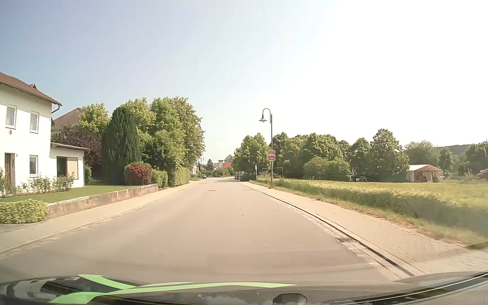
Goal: Follow the waypoints while adhering to traffic rules and regulations
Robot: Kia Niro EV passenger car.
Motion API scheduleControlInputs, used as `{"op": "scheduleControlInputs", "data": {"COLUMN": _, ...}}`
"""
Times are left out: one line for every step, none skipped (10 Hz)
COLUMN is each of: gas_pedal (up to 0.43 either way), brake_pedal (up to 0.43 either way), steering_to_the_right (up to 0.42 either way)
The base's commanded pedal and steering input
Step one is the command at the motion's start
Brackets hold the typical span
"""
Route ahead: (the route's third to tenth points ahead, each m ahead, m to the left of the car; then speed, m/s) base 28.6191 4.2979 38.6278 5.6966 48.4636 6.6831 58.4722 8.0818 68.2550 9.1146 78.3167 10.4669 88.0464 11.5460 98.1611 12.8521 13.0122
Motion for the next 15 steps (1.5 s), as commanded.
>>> {"op": "scheduleControlInputs", "data": {"gas_pedal": 0.11, "brake_pedal": 0.0, "steering_to_the_right": -0.039}}
{"op": "scheduleControlInputs", "data": {"gas_pedal": 0.11, "brake_pedal": 0.0, "steering_to_the_right": -0.036}}
{"op": "scheduleControlInputs", "data": {"gas_pedal": 0.11, "brake_pedal": 0.0, "steering_to_the_right": -0.032}}
{"op": "scheduleControlInputs", "data": {"gas_pedal": 0.11, "brake_pedal": 0.0, "steering_to_the_right": -0.026}}
{"op": "scheduleControlInputs", "data": {"gas_pedal": 0.11, "brake_pedal": 0.0, "steering_to_the_right": -0.023}}
{"op": "scheduleControlInputs", "data": {"gas_pedal": 0.11, "brake_pedal": 0.0, "steering_to_the_right": -0.022}}
{"op": "scheduleControlInputs", "data": {"gas_pedal": 0.118, "brake_pedal": 0.0, "steering_to_the_right": -0.022}}
{"op": "scheduleControlInputs", "data": {"gas_pedal": 0.118, "brake_pedal": 0.0, "steering_to_the_right": -0.023}}
{"op": "scheduleControlInputs", "data": {"gas_pedal": 0.118, "brake_pedal": 0.0, "steering_to_the_right": -0.025}}
{"op": "scheduleControlInputs", "data": {"gas_pedal": 0.118, "brake_pedal": 0.0, "steering_to_the_right": -0.027}}
{"op": "scheduleControlInputs", "data": {"gas_pedal": 0.118, "brake_pedal": 0.0, "steering_to_the_right": -0.027}}
{"op": "scheduleControlInputs", "data": {"gas_pedal": 0.13, "brake_pedal": 0.0, "steering_to_the_right": -0.027}}
{"op": "scheduleControlInputs", "data": {"gas_pedal": 0.13, "brake_pedal": 0.0, "steering_to_the_right": -0.026}}
{"op": "scheduleControlInputs", "data": {"gas_pedal": 0.13, "brake_pedal": 0.0, "steering_to_the_right": -0.024}}
{"op": "scheduleControlInputs", "data": {"gas_pedal": 0.13, "brake_pedal": 0.0, "steering_to_the_right": -0.024}}
